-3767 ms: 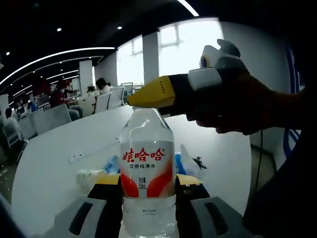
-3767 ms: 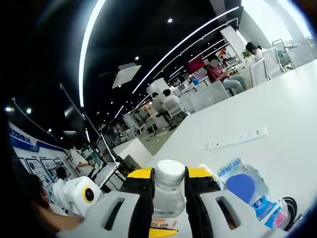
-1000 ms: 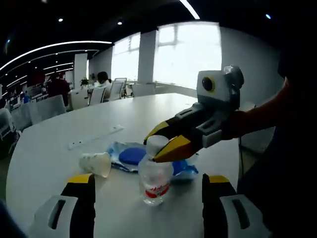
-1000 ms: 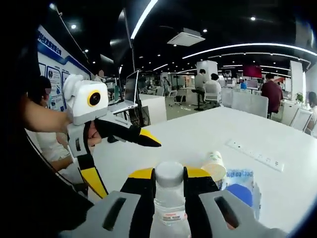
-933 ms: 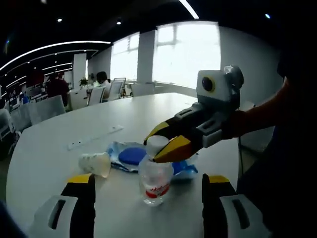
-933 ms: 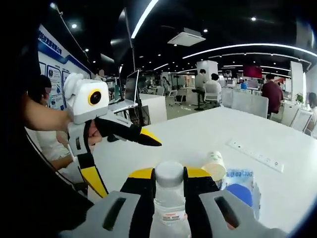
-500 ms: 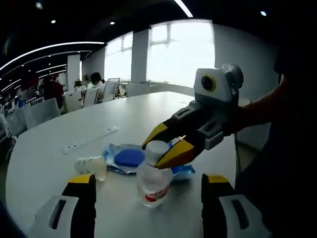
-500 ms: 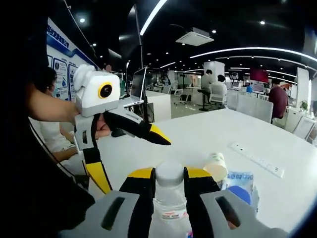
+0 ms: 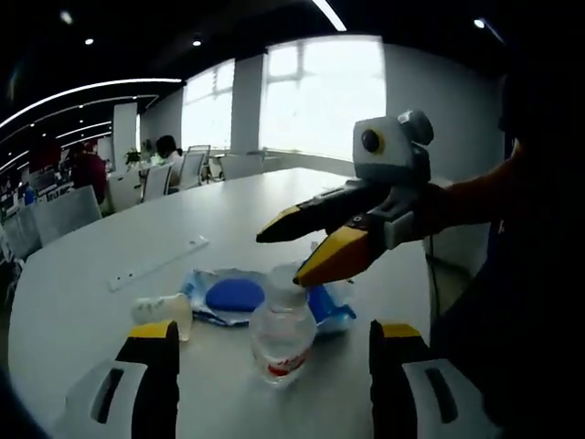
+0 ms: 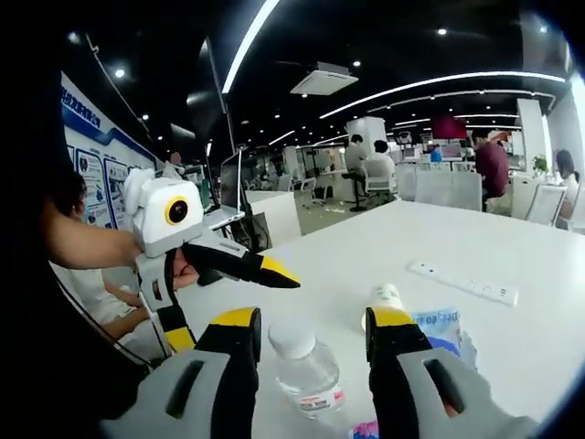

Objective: Arrange the tabletop items into an orderly group along one side of the table until the central work area is clear of visible clutter.

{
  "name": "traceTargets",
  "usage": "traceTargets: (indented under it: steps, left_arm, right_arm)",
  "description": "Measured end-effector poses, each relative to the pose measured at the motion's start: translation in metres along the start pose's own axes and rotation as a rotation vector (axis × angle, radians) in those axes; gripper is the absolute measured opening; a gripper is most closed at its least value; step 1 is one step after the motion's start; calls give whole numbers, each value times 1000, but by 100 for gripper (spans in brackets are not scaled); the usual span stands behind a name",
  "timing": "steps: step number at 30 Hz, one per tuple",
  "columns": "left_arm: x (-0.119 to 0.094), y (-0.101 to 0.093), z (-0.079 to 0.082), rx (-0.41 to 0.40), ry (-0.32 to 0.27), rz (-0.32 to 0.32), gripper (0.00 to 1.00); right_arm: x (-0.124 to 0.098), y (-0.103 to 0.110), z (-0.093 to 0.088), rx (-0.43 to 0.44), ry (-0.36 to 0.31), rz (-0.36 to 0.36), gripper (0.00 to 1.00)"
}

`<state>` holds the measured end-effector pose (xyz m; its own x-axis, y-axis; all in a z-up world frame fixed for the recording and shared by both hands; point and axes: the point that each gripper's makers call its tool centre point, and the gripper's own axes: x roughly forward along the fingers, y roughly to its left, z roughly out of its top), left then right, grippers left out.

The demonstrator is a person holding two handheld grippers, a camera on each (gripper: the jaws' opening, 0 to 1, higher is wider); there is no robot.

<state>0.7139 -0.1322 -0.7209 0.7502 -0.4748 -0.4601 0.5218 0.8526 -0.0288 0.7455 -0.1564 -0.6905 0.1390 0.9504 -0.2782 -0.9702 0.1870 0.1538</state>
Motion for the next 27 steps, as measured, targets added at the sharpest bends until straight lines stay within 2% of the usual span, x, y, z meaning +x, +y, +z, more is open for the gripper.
traceTargets:
  steps: [10, 15, 19, 23, 27]
  left_arm:
    - [7, -3, 13, 22, -9, -62, 78]
    - [12, -4, 22, 47, -23, -96, 74]
    - [18, -5, 26, 75, -27, -128, 69]
    - [24, -13, 30, 99, -23, -189, 62]
    - [30, -17, 33, 118, -19, -224, 57]
  right_arm:
    - [-20, -9, 3, 49, -30, -58, 54]
    - [-33, -16, 2, 36, -21, -96, 62]
    - [-49, -26, -3, 46, -7, -145, 70]
    - [-66, -35, -9, 69, -4, -195, 78]
    - [-81, -44, -15, 84, 7, -244, 84]
